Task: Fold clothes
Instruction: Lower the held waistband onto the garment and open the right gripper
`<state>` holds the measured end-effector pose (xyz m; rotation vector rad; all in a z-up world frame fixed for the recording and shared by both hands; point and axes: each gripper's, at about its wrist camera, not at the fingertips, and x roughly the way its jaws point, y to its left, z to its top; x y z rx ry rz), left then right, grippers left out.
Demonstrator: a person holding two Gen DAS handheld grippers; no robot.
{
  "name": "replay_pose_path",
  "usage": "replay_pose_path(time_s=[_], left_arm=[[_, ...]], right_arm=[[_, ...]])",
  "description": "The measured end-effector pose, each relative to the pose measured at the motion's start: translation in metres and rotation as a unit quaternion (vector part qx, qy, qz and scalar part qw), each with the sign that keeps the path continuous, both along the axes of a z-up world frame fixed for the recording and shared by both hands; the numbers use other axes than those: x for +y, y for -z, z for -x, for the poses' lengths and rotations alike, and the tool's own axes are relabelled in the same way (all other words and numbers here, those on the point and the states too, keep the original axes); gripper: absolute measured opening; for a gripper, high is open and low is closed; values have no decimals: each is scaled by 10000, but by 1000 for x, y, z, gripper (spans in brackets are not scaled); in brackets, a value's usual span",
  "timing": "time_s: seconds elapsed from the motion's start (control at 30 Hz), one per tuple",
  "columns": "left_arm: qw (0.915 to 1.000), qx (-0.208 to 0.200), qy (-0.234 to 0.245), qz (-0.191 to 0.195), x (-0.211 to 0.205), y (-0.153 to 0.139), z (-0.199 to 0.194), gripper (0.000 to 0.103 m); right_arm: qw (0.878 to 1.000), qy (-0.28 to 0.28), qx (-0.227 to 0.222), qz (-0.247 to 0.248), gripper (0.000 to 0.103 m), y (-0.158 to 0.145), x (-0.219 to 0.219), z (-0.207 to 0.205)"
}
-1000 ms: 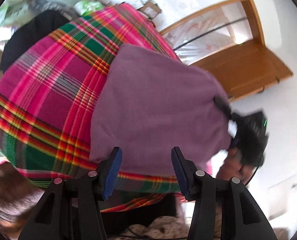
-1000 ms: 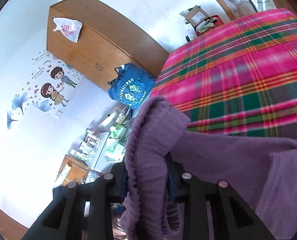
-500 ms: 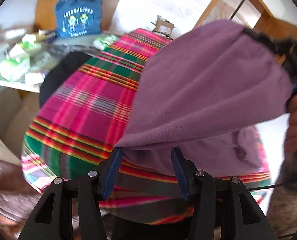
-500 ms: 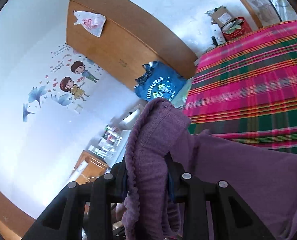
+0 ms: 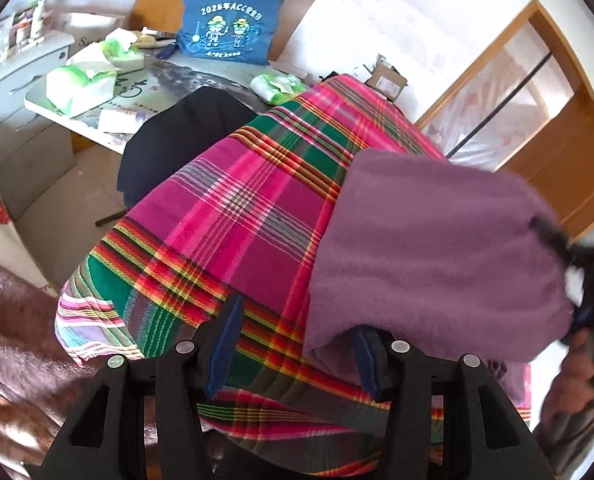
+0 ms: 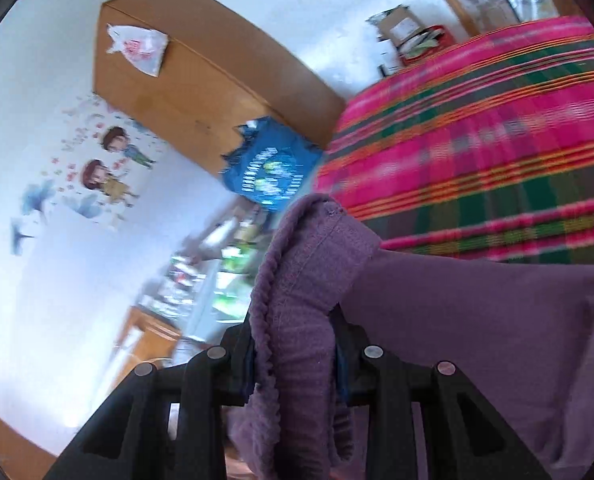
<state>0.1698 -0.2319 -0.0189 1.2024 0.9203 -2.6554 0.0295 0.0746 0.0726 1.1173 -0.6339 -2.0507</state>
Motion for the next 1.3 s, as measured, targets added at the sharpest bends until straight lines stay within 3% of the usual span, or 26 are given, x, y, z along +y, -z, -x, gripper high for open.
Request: replay_pose_path(time_s=[0.27, 0.57, 0.7, 0.93, 1.13, 1.2, 1.3], left_arm=[[9999, -51, 82, 69, 3, 2, 2, 53], [10000, -82, 43, 7, 1, 2, -2, 53], [9999, -94, 83, 32, 2, 1, -5, 53], [9998, -96, 145, 32, -3, 2, -15, 53], [9999, -132, 98, -3, -8, 1, -24, 53], [9999, -31, -42, -105, -15, -1, -32, 53], [9993, 121, -252, -257, -26, -4, -45, 53]], right_arm=[[9936, 483, -249, -992, 32, 47, 24, -2], [9858, 469, -3, -1613, 40, 59, 21, -9], [9787, 464, 302, -1976, 46, 57, 19, -15], [9670, 339, 644, -2440, 46, 44, 15, -23], [9658, 517, 889, -2378, 46, 25, 40, -40], [9612, 444, 1178, -2454, 46, 20, 42, -54], [9645, 10, 1287, -2307, 46, 21, 39, -71]])
